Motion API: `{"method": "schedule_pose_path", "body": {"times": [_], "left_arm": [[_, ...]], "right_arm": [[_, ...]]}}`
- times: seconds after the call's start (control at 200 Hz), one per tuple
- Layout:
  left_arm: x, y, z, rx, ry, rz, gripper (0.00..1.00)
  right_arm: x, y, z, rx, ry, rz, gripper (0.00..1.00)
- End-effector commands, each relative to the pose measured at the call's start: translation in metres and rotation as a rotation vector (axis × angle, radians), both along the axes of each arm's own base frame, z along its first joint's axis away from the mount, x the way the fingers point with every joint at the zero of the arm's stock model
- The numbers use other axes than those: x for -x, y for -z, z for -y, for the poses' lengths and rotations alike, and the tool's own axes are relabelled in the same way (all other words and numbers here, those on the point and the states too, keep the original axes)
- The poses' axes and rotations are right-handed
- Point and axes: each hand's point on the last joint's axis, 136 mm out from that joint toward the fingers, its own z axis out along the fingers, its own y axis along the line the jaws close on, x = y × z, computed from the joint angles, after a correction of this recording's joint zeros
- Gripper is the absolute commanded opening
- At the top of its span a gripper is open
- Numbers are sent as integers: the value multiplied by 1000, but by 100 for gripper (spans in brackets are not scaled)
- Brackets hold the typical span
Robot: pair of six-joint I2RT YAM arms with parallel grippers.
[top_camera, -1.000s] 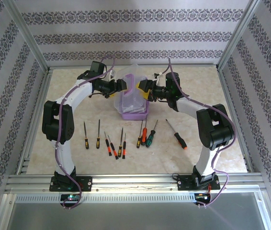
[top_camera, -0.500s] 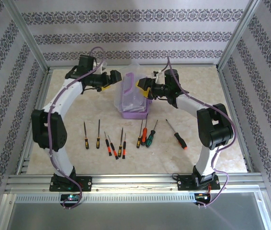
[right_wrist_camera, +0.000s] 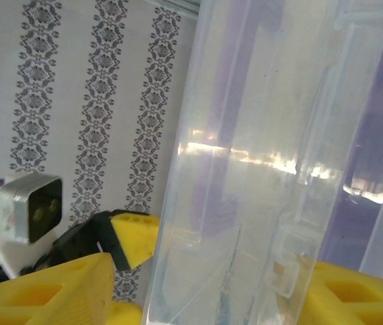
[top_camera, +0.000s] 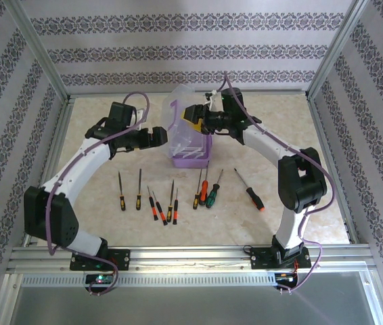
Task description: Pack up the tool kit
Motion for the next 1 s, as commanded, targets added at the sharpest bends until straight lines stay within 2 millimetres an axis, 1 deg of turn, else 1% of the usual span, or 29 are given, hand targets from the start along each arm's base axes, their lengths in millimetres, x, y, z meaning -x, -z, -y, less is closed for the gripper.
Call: {"method": "schedule_pose_path", "body": {"times": [0.0,0.125,0.195,0.285,0.385,0.515,0.62,0.69,0.769,0.854,0.994], "left_arm": [[-2,-10,-17,-77,-40,99,100],[-11,-12,-29,-79,-89,110,100],[-18,-10,-41,-21,-140,90,100],[-30,-1,-60,16,-221,37,100],[-45,15,-75,85,-280,-52,100],[-68,36,-78,180,-294,-155,96],[-85,53,-75,204,-294,-209,93],[-92,65,-73,211,-288,-238,91],[-96,76,-71,221,-282,-258,90],[-97,84,-69,231,-274,-262,89],[-96,90,-66,250,-258,-257,89]], "right_arm": [[1,-15,-12,21,-31,58,64],[1,-20,-21,31,-48,66,64],[1,-20,-26,34,-56,67,64],[0,-16,-28,39,-57,58,64],[1,-14,-32,51,-65,57,64],[1,-15,-37,60,-77,65,64],[2,-18,-43,50,-101,73,65],[2,-20,-46,52,-108,78,65],[2,-21,-52,64,-116,82,65],[2,-19,-60,90,-132,83,65],[2,-14,-75,123,-153,76,65]]}}
